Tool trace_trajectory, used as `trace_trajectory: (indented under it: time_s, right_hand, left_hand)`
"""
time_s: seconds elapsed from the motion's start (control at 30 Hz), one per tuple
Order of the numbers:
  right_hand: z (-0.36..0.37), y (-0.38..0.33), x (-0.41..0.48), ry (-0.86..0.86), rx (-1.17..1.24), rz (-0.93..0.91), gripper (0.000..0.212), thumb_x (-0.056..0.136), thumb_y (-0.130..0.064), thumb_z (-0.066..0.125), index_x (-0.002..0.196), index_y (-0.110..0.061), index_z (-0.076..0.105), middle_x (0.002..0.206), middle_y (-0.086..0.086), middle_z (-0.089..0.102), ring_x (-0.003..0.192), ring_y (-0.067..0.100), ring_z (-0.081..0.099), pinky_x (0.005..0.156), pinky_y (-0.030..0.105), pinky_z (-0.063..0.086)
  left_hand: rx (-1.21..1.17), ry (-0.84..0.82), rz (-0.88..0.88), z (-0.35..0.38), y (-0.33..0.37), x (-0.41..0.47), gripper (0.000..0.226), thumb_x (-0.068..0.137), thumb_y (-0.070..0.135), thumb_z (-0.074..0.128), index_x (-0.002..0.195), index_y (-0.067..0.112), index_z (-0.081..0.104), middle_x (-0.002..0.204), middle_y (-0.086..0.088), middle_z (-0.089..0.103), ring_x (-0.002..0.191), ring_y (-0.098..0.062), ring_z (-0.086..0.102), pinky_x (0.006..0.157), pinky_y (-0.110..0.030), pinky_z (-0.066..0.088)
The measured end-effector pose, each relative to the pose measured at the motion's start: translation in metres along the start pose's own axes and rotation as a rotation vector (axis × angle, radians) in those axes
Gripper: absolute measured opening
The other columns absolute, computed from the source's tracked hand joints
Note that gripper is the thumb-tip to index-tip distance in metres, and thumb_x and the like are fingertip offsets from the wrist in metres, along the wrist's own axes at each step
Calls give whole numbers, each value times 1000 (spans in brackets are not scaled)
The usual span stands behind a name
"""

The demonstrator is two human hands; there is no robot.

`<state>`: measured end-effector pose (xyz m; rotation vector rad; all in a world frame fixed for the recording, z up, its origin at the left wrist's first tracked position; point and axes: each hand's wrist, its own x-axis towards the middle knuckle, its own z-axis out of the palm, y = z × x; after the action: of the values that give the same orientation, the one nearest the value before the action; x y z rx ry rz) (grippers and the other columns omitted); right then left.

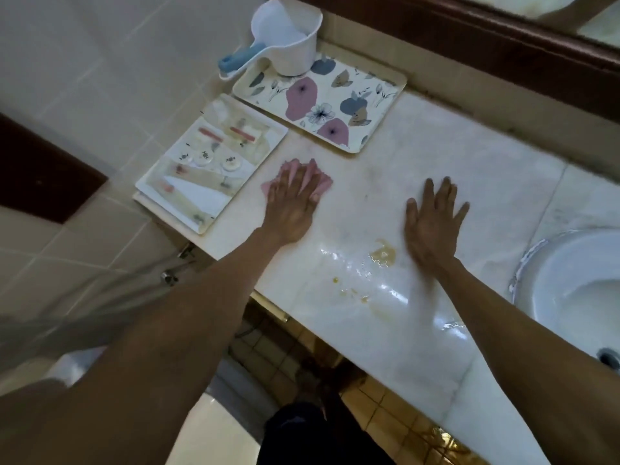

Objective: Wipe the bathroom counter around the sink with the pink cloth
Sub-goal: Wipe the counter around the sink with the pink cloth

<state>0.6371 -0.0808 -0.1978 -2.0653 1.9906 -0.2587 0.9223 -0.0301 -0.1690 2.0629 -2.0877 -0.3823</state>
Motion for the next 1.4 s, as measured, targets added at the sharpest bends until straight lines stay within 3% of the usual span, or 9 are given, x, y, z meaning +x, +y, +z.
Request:
trace_trajectory:
  time_s: [0.17,0.37,0.5,0.63,0.87,1.0,1.13,1.3,1.4]
  right_hand:
    - [2,0,0,22,-18,7,58,104,-44,20,157,-18,17,165,18,7,153,31,4,120,58,0]
    - [-2,3,-1,24,32,-2,58,104,-43,23,155,-17,21,165,18,10,153,32,7,120,59,4]
    - [-5,13,-15,28,55,-7,55,105,-40,22,155,-18,23,165,14,13,153,30,9,121,53,6]
    - [-3,12,-28,53,55,18,53,105,-37,22,155,-17,25,165,12,15,152,30,10,122,50,7]
    - [-6,16,-30,22,62,3,54,106,-35,22,156,-16,23,166,12,12,153,30,8,123,48,4]
    - [-4,16,-27,13,53,-18,54,106,-35,21,157,-15,22,166,13,11,153,31,8,122,48,4]
    - [-6,18,-25,-19,47,-22,55,106,-34,22,157,-15,19,166,13,8,153,31,6,122,49,3]
    - [-17,23,-24,-113,71,-74,56,107,-35,23,158,-15,12,166,13,0,154,30,-1,121,47,-1]
    - [-25,33,-23,-176,60,-139,58,107,-36,23,158,-14,9,166,14,-3,153,30,-3,122,47,-1]
  left_hand:
    - [-30,-2,93,20,30,-37,55,112,37,28,165,29,15,174,-2,6,161,-30,-1,127,-49,8]
    - [35,-58,223,1,-37,-106,54,113,37,26,165,28,15,174,4,5,161,-21,-5,130,-47,6]
    - [-9,-67,-28,-11,-56,-78,57,111,43,18,165,27,8,174,2,-1,161,-25,-9,127,-57,9]
    - [-110,53,-343,7,-2,-80,59,111,39,21,166,26,3,174,-4,-2,161,-29,-7,129,-55,6]
    - [-34,-51,128,20,4,-156,55,112,38,22,165,28,12,174,7,2,161,-19,-7,129,-45,5]
    - [-20,-51,-77,12,-15,-108,57,110,47,16,165,33,10,174,6,2,161,-26,-6,127,-57,8]
    - [-72,10,-360,30,39,-99,57,108,47,22,163,37,12,174,-2,-1,160,-33,-7,127,-57,6]
    - [-319,32,-256,45,123,-146,48,113,41,22,154,56,2,170,16,-2,158,-13,-16,129,-48,-3]
    - [-277,33,-175,57,167,-181,53,113,37,24,151,56,-8,167,23,-12,154,-4,-26,130,-46,-3]
